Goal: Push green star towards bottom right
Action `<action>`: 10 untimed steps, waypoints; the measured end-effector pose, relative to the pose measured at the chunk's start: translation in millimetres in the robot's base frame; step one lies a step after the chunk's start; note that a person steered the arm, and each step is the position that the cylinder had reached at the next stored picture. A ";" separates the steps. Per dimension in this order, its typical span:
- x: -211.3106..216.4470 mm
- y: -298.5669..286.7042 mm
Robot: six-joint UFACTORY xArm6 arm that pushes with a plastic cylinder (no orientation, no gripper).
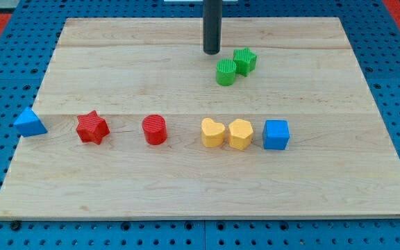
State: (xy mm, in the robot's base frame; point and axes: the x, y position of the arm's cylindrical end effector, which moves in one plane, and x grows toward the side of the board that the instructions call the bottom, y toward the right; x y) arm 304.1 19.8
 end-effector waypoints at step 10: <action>69.3 202.1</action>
State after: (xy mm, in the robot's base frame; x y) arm 373.4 221.9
